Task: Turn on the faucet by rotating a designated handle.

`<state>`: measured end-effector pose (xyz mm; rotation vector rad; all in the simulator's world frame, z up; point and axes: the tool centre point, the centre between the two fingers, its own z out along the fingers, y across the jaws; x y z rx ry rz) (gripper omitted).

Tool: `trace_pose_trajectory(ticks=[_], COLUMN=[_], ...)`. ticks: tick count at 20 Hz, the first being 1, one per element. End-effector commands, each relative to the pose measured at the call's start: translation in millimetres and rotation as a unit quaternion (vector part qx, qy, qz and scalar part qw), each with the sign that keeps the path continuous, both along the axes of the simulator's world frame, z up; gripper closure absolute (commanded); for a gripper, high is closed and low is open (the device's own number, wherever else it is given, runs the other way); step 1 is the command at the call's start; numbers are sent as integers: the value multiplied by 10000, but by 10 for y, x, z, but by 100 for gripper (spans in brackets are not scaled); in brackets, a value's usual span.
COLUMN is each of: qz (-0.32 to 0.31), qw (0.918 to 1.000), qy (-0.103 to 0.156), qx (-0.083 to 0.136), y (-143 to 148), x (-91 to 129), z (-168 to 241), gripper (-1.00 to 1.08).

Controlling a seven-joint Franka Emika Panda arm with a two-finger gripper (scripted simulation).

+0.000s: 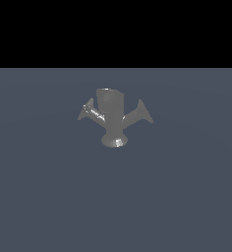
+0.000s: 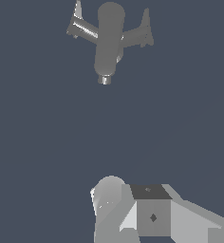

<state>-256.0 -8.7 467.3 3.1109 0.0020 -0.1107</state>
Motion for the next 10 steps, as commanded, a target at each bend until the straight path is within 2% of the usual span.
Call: trace_pose_trajectory(ticks=[1, 2, 3, 4, 5, 6, 7, 8, 9, 10], qz=[122, 118, -15, 162, 239, -258, -314, -259, -575, -624], qw=[9994, 9992, 9980, 9974, 9973, 9973, 9971, 9969, 9966, 9967], qy=[309, 343, 590, 681, 685, 686, 686, 736, 559, 476], qx=[40, 154, 237, 165, 120, 67, 62, 25, 165, 212], y=[39, 99, 58, 283, 302, 163, 135, 192, 143, 200], x=[22, 32, 63, 102, 196, 276, 276, 329, 534, 700], z=[-249, -338, -577, -731, -819, -921, -921, -1101, -1062, -1075], gripper=[48, 31, 27, 19, 16, 17, 17, 22, 32, 5])
